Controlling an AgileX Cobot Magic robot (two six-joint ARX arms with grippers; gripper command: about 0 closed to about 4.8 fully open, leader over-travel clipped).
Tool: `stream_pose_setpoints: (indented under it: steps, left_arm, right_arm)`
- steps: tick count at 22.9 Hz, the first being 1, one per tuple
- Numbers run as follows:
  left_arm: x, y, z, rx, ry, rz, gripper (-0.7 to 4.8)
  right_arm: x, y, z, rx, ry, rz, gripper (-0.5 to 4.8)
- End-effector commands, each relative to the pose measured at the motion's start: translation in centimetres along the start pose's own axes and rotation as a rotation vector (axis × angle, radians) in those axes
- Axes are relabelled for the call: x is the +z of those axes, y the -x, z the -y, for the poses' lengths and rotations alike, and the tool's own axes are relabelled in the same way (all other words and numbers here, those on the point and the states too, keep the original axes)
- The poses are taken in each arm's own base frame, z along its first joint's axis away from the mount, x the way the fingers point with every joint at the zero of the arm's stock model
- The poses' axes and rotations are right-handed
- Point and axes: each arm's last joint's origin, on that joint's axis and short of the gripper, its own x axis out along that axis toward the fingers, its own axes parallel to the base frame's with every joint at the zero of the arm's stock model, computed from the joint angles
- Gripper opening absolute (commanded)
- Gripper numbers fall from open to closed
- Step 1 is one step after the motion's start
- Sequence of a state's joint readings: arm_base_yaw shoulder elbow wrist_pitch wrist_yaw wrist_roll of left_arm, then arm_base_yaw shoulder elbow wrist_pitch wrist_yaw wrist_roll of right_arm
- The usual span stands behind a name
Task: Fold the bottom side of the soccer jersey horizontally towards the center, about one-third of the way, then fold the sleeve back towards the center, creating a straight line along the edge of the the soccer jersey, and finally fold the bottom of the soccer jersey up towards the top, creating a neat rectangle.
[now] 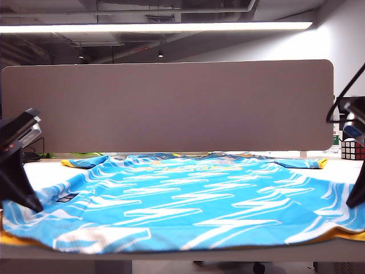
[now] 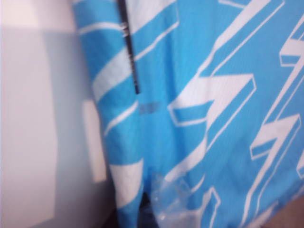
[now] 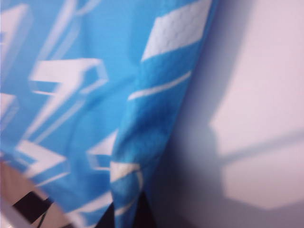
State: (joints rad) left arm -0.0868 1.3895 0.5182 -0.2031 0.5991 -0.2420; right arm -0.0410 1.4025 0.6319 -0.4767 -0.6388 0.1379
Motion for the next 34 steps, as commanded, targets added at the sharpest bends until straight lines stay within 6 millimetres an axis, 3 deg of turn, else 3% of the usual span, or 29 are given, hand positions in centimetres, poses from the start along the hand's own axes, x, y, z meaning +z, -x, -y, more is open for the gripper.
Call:
stream_pose_setpoints:
  steps: [1, 7, 11, 13, 19, 22, 24, 28, 30, 32, 34]
  left_arm:
    - [-0.6, 1.6, 0.9, 0.004, 0.043, 0.010, -0.05]
    - [-1.6, 5.5, 3.5, -0.041, 0.086, 0.124, -0.05]
    - [-3.7, 8.8, 5.4, -0.108, 0.087, 0.190, -0.05]
    - [-5.3, 10.2, 5.9, -0.106, 0.084, 0.210, -0.05]
    - [-13.2, 13.8, 6.5, -0.124, 0.175, 0.246, -0.05]
    - [-15.0, 14.6, 6.7, -0.206, 0.171, 0.315, -0.05]
    - [-15.2, 14.9, 6.9, -0.254, 0.231, 0.367, -0.05]
    - [-13.6, 15.0, 7.4, -0.305, 0.203, 0.381, -0.06]
    - [-11.6, 14.9, 7.9, -0.320, 0.155, 0.419, -0.05]
    - [-8.1, 14.4, 8.3, -0.322, 0.091, 0.467, -0.05]
    - [-6.1, 13.6, 8.2, -0.321, 0.081, 0.469, -0.05]
  right_arm:
    - [-0.6, 1.2, -1.0, 0.045, 0.015, 0.000, -0.06]
    - [-2.9, 4.9, -3.5, 0.073, 0.061, 0.053, -0.06]
    - [-6.4, 8.2, -5.5, 0.087, 0.100, 0.106, -0.06]
    - [-8.1, 9.3, -6.1, 0.091, 0.113, 0.142, -0.06]
    - [-15.8, 12.5, -7.5, 0.141, 0.045, 0.281, -0.06]
    - [-18.1, 13.0, -7.5, 0.194, -0.006, 0.349, -0.06]
    - [-18.9, 13.2, -7.4, 0.221, -0.028, 0.389, -0.06]
    - [-18.1, 13.4, -7.7, 0.226, -0.012, 0.437, -0.06]
    - [-16.1, 13.6, -8.2, 0.230, 0.029, 0.467, -0.06]
    - [-11.8, 13.3, -8.8, 0.231, 0.075, 0.498, -0.06]
    - [-9.4, 12.7, -8.9, 0.218, 0.097, 0.500, -0.06]
